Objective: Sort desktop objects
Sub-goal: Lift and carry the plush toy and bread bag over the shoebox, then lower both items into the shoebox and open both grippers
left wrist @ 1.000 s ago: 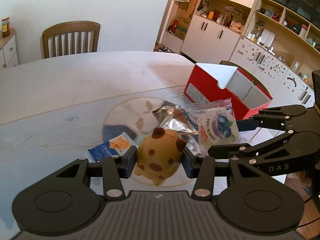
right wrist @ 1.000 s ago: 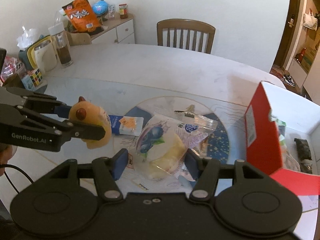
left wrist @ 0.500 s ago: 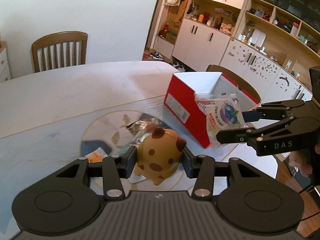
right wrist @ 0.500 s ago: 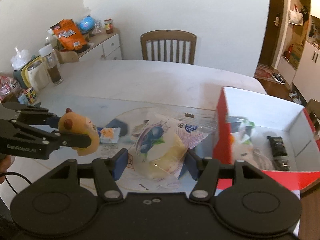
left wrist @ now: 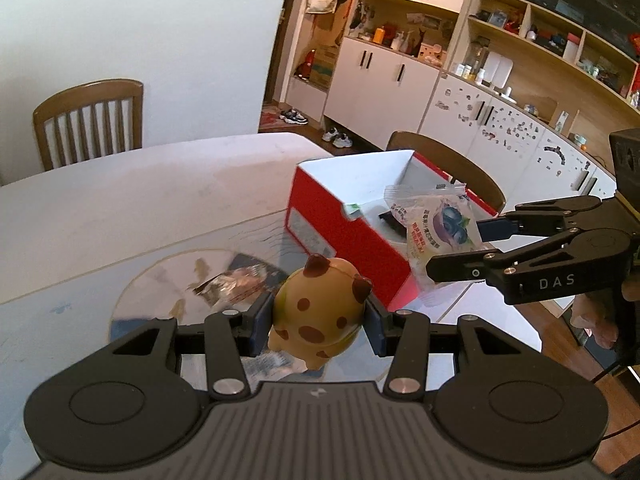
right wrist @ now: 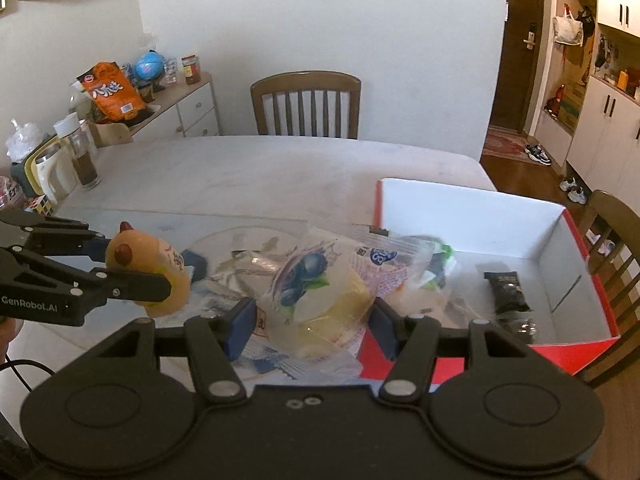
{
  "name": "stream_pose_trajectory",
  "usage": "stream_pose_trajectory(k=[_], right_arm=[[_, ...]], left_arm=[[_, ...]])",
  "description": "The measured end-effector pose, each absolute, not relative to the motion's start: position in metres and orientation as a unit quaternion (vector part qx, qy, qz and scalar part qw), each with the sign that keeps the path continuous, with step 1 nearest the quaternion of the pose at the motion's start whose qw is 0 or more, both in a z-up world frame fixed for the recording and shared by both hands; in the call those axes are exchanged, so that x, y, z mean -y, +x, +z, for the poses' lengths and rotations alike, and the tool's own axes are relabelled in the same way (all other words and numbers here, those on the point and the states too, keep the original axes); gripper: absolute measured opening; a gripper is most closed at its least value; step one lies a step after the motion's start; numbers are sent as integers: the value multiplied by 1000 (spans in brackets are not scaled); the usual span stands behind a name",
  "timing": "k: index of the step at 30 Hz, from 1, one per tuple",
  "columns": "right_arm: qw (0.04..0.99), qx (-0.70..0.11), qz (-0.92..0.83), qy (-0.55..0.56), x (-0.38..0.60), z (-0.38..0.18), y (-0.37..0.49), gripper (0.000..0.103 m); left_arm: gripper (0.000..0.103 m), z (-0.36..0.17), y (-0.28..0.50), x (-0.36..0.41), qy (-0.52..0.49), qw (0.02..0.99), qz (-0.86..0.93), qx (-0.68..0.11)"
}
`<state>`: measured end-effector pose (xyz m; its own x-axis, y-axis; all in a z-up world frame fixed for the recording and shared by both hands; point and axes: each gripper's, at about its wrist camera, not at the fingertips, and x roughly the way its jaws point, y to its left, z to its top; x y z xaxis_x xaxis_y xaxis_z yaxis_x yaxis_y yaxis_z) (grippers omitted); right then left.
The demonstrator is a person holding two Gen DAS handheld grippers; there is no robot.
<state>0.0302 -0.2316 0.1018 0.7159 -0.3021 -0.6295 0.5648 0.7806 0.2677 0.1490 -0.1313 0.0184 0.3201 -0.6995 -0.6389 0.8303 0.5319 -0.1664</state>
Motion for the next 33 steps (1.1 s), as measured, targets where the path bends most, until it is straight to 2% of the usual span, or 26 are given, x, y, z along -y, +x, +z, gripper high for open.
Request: stream_pose_trajectory(k=[19, 33], right_arm=[[884, -300, -271, 235, 322, 73, -32, 61], [881, -314, -269, 231, 375, 47, -45, 61]], left_arm=[[46, 12, 141, 258, 124, 782, -515, -328], [46, 1, 138, 321, 178, 759, -533, -329]])
